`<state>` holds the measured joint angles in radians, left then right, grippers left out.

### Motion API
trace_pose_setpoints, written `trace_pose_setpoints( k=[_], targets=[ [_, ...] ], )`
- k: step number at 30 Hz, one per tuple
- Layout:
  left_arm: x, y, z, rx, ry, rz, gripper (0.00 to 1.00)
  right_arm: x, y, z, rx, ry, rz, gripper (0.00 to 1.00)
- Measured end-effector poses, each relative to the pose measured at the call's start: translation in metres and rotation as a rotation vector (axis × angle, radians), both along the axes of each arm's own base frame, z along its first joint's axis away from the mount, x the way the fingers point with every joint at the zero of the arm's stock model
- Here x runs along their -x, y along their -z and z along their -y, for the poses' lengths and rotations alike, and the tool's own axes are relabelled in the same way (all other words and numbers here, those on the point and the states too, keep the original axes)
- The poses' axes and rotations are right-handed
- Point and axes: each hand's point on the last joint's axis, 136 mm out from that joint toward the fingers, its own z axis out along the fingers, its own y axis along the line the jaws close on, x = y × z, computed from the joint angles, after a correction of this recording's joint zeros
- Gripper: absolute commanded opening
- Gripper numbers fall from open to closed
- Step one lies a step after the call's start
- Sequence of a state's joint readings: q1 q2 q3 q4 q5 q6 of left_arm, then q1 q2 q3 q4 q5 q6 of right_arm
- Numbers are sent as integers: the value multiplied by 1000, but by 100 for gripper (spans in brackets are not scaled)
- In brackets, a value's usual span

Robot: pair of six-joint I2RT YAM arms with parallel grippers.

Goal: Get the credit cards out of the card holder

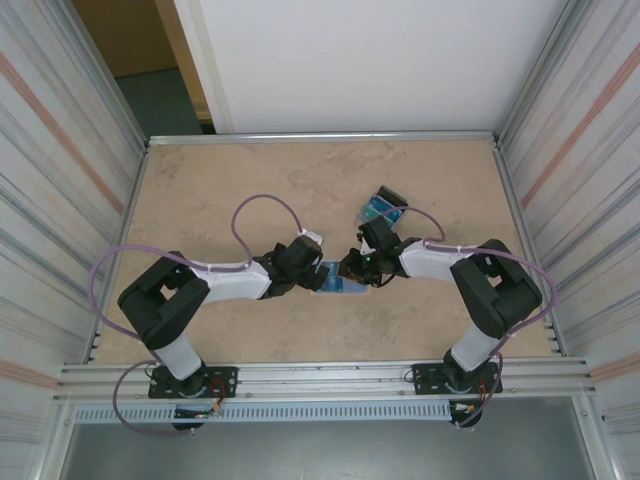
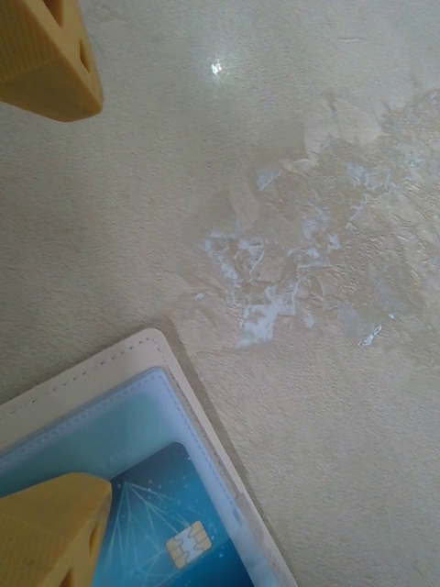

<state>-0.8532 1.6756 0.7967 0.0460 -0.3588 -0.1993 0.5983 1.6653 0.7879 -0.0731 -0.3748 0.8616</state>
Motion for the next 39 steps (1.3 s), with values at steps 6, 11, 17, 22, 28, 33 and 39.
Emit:
trace_pose_setpoints(
  k=[6,11,17,22,28,33,39],
  targets=[
    [1,1,-1,-4,-1,-3,99,-1,-1,-4,-24,-1,-3,23],
    [1,2,-1,-3,-5,-7,99,-2,0,-5,-30,6,-9,22],
    [1,2,-1,-3,-6,-8,99,-2,1,-6,-37,6,-1,22],
    [1,2,-1,-2,-7,-8,99,0,1,-9,-81,9,-9,20],
    [1,2,-2,-2,-12,-10,99,0,1,-12,-169,30,-24,15],
    [1,2,-3,-6,-17,-7,99,0,0,-13,-214,40,-28,12],
    [0,2,-5,-12,-23,-4,99,-1,-1,-15,-246,38,-23,14]
  ],
)
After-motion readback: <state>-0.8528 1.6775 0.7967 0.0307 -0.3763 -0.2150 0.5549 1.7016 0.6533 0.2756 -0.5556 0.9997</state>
